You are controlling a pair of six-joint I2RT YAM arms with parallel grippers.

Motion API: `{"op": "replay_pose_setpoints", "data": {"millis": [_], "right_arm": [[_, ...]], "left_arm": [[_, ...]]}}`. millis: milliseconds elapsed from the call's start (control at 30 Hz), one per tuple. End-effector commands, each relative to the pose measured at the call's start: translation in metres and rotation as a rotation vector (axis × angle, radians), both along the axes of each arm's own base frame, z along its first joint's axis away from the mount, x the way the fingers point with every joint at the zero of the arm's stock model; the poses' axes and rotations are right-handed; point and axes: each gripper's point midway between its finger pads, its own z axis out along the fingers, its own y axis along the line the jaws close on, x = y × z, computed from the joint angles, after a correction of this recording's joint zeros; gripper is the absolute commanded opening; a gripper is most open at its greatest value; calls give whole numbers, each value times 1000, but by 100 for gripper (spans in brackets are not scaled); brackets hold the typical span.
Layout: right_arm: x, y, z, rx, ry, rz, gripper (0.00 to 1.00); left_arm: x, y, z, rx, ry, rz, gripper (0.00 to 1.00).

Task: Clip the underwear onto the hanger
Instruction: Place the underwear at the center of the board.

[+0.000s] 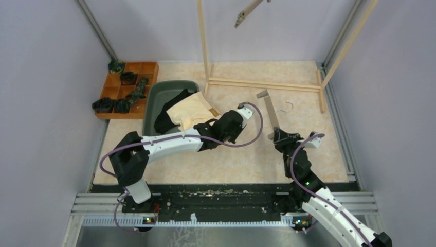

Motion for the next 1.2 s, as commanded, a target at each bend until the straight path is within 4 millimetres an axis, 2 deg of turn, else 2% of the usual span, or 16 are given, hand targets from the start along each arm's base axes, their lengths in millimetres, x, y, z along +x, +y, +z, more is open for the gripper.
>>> {"op": "replay_pose_setpoints", "data": {"millis": [0, 100, 133, 200, 267, 367, 500, 600, 700, 1000, 1167], "right_arm": [[2, -7, 36, 49, -80, -30, 0], [3, -6, 35, 48, -79, -20, 0], [4, -6, 35, 48, -79, -18, 0], [5, -4, 35, 46, -79, -10, 0], [6, -1, 32, 42, -73, -1, 0], [8, 1, 31, 38, -72, 9, 0], [10, 3, 30, 35, -71, 16, 0], [11, 5, 29, 37, -73, 23, 0], [12, 6, 29, 37, -74, 29, 0], [12, 8, 28, 35, -74, 37, 0], [12, 7, 27, 33, -76, 37, 0]], "left_arm": [[-14, -2, -34, 15, 75, -13, 0], [-20, 5, -52, 50, 101, -9, 3], [-19, 8, -56, 62, 99, 2, 9], [-17, 15, -60, 82, 88, 33, 30], [-14, 21, -58, 86, 69, 69, 54], [-9, 28, -46, 61, 35, 115, 67], [-5, 40, -30, -9, 0, 212, 76], [-3, 51, -27, -39, -9, 294, 79], [-1, 52, -31, -56, -7, 327, 79], [5, 46, -46, -125, 20, 282, 74], [8, 51, -62, -132, 45, 281, 72]]}}
